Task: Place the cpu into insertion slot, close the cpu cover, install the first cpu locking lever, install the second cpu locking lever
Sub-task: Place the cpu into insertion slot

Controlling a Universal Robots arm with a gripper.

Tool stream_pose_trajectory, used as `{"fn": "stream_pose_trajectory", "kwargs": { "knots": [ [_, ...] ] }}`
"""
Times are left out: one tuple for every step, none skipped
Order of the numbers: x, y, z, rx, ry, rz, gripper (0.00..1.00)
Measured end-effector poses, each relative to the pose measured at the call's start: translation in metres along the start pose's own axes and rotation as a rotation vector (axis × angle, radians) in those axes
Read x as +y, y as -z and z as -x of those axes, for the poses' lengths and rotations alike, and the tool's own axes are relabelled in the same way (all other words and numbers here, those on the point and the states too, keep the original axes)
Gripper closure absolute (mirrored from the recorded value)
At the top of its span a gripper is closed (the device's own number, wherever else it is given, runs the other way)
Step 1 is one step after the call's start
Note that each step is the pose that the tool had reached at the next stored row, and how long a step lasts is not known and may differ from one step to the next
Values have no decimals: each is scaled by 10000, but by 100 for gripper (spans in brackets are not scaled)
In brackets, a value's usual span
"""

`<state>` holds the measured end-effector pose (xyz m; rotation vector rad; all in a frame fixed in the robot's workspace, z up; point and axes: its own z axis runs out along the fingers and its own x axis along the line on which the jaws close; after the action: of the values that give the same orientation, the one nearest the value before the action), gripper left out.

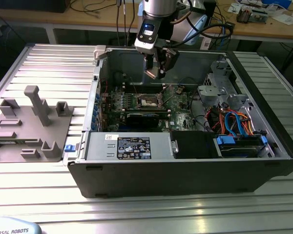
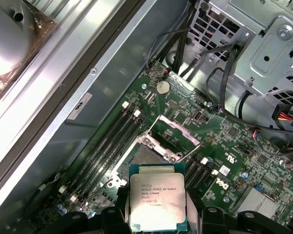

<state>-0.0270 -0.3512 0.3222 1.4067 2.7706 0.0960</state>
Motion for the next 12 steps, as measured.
{"fn": "stream_pose_trajectory", "kwargs": {
  "knots": [
    [0,0,0,0,-7,0,46],
    [0,0,0,-1,-16,0,46],
    [0,0,0,-2,-27,0,46],
    [0,0,0,-3,-35,0,46],
    [0,-1,0,-4,-43,0,46],
    [0,0,0,-5,-53,-2,46],
    [0,-1,0,-6,-70,-1,46],
    [0,-1,0,-8,-84,-1,46],
    [0,-1,0,-9,-92,-2,46],
    [0,-1,0,-10,-103,-3,46],
    [0,-1,0,-12,-109,-3,46],
    [0,-1,0,-13,-118,-3,46]
  ]
}}
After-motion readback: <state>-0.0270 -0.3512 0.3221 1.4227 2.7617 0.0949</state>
